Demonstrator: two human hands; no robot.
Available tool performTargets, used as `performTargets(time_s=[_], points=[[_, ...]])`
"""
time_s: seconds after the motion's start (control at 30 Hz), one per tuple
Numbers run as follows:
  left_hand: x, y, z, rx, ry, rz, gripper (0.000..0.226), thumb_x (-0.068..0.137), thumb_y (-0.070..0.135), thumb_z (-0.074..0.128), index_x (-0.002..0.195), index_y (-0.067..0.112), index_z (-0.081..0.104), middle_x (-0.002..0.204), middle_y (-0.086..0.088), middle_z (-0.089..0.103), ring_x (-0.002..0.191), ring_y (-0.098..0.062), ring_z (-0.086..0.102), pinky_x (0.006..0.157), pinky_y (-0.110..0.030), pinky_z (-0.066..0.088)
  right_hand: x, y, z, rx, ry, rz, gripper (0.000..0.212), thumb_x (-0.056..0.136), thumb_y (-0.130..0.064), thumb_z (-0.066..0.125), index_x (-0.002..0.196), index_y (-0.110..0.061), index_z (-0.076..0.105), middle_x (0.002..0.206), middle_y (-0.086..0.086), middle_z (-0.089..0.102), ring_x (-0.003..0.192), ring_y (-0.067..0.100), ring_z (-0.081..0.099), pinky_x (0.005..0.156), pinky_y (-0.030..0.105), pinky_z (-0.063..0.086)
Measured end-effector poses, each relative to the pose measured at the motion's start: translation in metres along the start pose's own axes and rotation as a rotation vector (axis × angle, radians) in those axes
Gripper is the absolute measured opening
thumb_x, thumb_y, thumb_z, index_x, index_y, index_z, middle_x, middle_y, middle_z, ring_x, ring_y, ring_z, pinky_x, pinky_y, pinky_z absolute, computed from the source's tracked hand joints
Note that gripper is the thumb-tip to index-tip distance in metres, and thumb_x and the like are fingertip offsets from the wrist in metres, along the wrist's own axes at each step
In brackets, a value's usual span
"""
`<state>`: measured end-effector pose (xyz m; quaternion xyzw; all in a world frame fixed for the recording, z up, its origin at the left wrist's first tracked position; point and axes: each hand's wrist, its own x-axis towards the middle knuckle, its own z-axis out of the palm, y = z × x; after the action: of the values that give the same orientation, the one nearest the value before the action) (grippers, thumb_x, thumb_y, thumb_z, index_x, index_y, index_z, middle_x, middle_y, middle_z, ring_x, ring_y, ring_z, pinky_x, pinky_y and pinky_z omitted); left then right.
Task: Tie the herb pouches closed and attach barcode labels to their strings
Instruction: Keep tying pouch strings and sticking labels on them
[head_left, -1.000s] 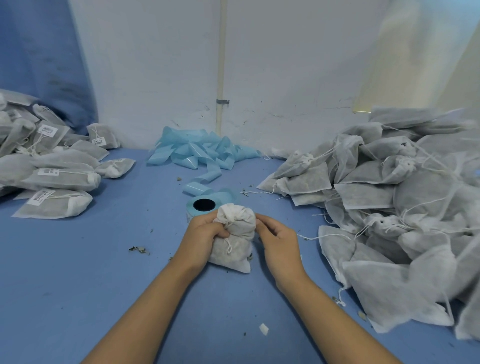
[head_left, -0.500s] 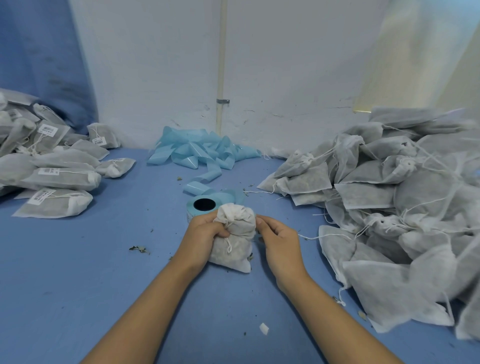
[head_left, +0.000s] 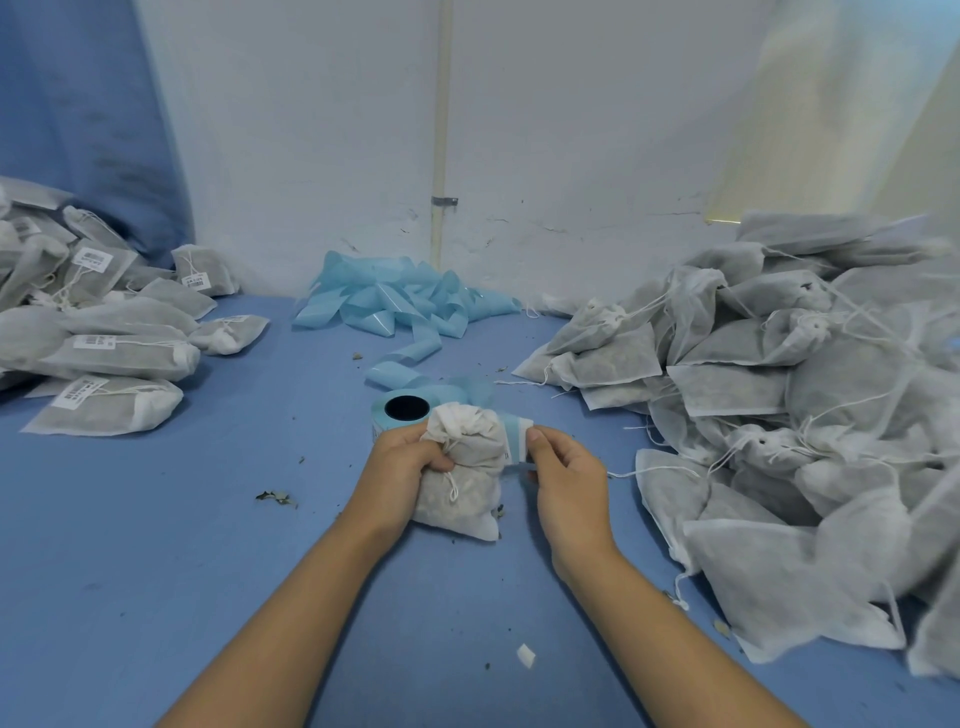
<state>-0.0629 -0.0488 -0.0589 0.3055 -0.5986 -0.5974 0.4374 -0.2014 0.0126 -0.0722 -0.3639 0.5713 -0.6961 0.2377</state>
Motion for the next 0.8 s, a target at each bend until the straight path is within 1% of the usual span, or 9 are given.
performTargets(time_s=[0.1,0.17,0.23,0.33,0.4,0.47,0.6,0.7,0.8], points=[[0.0,0.003,0.001,-0.01,0.039,-0.022,0.036,0.072,-0.005,0.051,0.055,0.02,0.071,0.063,0.007,0.068,0.06,-0.005,0.063,0.054,-0.013,0.047,0.001,0.001,-0.003,0.013,0.139,-0.027,0.02,0.095,-0.015,0.056,0.086,-0.025,0.07,0.084,-0.014,0.07,0.071,-0.01,0.061,0.066,0.005,0.044],[0.002,0.003,0.003,-0.007,0.084,-0.031,0.042,0.076,-0.008,0.048,0.054,0.021,0.069,0.059,0.009,0.065,0.056,-0.003,0.06,0.051,-0.013,0.045,0.002,0.0,-0.005,0.014,0.215,-0.043,0.019,0.094,-0.017,0.059,0.084,-0.03,0.069,0.079,-0.018,0.069,0.067,-0.008,0.059,0.064,0.007,0.044],[0.003,0.004,0.007,-0.015,0.124,-0.028,0.042,0.079,-0.009,0.047,0.065,0.022,0.069,0.062,0.011,0.066,0.059,-0.004,0.06,0.053,-0.013,0.045,0.003,-0.002,-0.006,0.024,0.249,-0.033,0.014,0.093,-0.018,0.06,0.09,-0.024,0.072,0.078,-0.016,0.069,0.069,-0.003,0.06,0.068,0.014,0.047],[0.003,0.006,0.013,-0.024,0.166,0.012,0.039,0.082,-0.005,0.052,0.085,0.029,0.07,0.074,0.017,0.07,0.068,0.003,0.062,0.059,-0.009,0.045,-0.002,-0.007,-0.005,0.037,0.216,-0.067,0.017,0.093,-0.017,0.06,0.09,-0.03,0.071,0.089,-0.015,0.072,0.086,0.004,0.066,0.079,0.021,0.05],[0.003,0.007,0.017,-0.034,0.195,0.049,0.036,0.085,-0.001,0.057,0.092,0.032,0.068,0.089,0.014,0.071,0.083,-0.001,0.064,0.073,-0.014,0.047,-0.006,-0.01,-0.004,-0.003,0.177,-0.117,0.017,0.092,-0.018,0.062,0.092,-0.033,0.071,0.095,-0.013,0.072,0.082,0.001,0.065,0.073,0.013,0.047],[0.003,0.007,0.02,-0.043,0.215,0.069,0.033,0.087,0.003,0.06,0.092,0.034,0.068,0.097,0.013,0.071,0.093,-0.006,0.064,0.082,-0.02,0.047,-0.011,-0.012,-0.001,-0.056,0.129,-0.183,0.016,0.091,-0.019,0.063,0.098,-0.028,0.072,0.1,-0.009,0.072,0.076,-0.001,0.061,0.07,0.009,0.044],[0.003,0.004,0.021,-0.092,0.248,0.063,0.03,0.086,0.003,0.063,0.09,0.032,0.07,0.098,0.011,0.073,0.099,-0.012,0.066,0.091,-0.029,0.049,-0.02,-0.016,0.005,-0.225,0.026,-0.42,0.019,0.09,-0.01,0.064,0.103,-0.021,0.072,0.106,-0.016,0.068,0.101,-0.001,0.059,0.089,0.016,0.046],[0.004,0.004,0.021,-0.118,0.271,0.057,0.026,0.086,0.003,0.064,0.09,0.028,0.071,0.095,0.008,0.074,0.096,-0.014,0.067,0.093,-0.032,0.05,-0.021,-0.013,0.006,-0.346,-0.019,-0.573,0.019,0.088,-0.005,0.065,0.104,-0.01,0.073,0.108,-0.007,0.069,0.102,0.0,0.057,0.091,0.015,0.044],[0.005,0.004,0.02,-0.172,0.297,0.031,0.021,0.086,0.005,0.064,0.093,0.023,0.07,0.098,0.001,0.073,0.1,-0.02,0.067,0.096,-0.036,0.05,-0.02,-0.01,0.005,-0.391,-0.046,-0.623,0.018,0.087,-0.004,0.065,0.103,-0.009,0.073,0.108,-0.005,0.069,0.103,0.0,0.056,0.093,0.012,0.041]])
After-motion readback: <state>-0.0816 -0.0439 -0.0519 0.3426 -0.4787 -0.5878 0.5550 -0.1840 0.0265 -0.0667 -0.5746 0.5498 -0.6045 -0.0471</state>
